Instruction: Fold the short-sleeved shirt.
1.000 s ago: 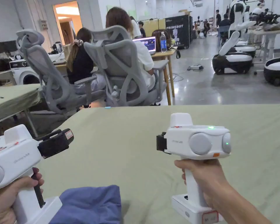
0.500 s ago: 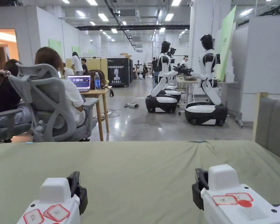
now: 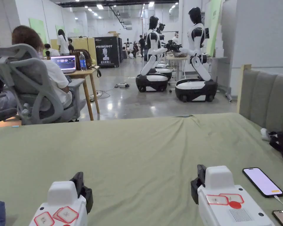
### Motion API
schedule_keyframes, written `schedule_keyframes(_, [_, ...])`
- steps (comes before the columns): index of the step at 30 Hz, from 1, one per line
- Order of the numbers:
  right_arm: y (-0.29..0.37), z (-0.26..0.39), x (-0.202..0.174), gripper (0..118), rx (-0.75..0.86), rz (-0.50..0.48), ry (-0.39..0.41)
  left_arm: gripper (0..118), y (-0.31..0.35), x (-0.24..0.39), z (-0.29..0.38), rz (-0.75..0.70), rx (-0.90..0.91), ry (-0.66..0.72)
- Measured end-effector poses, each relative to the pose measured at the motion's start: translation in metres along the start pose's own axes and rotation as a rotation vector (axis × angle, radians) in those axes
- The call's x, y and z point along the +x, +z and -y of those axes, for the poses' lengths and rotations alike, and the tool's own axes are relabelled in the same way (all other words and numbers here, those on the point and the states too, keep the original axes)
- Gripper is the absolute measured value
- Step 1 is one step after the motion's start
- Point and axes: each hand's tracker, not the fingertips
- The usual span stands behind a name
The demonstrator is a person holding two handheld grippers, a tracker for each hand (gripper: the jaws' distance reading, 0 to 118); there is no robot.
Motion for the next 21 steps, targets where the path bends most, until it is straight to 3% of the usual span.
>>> schedule_keyframes(2, [0.002,-0.003,-0.008,0,0.005,0.020,0.040,0,0.000,0.007,0.000,-0.026,-0.004,-0.040])
schedule_keyframes(6, [0.004,-0.004,-0.011,0,0.005,0.005,0.005,0,0.005,0.005,-0.002,-0.015,-0.005,0.020])
schedule_keyframes(14, [-0.017,-0.008,-0.017,0,0.005,0.014,0.036,4,-0.010,0.006,-0.007,-0.017,-0.029,0.047])
schedule_keyframes(15, [-0.019,-0.008,-0.018,6,0.005,0.007,0.057,18,-0.010,0.008,-0.006,-0.009,-0.029,0.043])
schedule_keyframes(16, [-0.020,-0.007,-0.018,28,0.005,-0.006,0.058,49,-0.011,0.011,-0.004,0.004,-0.023,0.038])
schedule_keyframes(17, [-0.022,-0.006,-0.019,87,0.001,-0.013,0.053,107,-0.014,0.013,-0.002,0.013,-0.024,0.029])
schedule_keyframes(18, [-0.023,-0.003,-0.020,118,-0.012,-0.008,0.038,118,-0.018,0.016,0.000,0.008,-0.040,0.019])
schedule_keyframes(19, [-0.012,-0.002,-0.021,115,-0.016,-0.010,0.018,113,-0.016,0.010,0.004,-0.003,-0.009,-0.008])
schedule_keyframes(21, [-0.007,-0.009,-0.021,118,0.012,-0.031,-0.005,118,-0.016,0.014,0.010,0.020,-0.012,0.031])
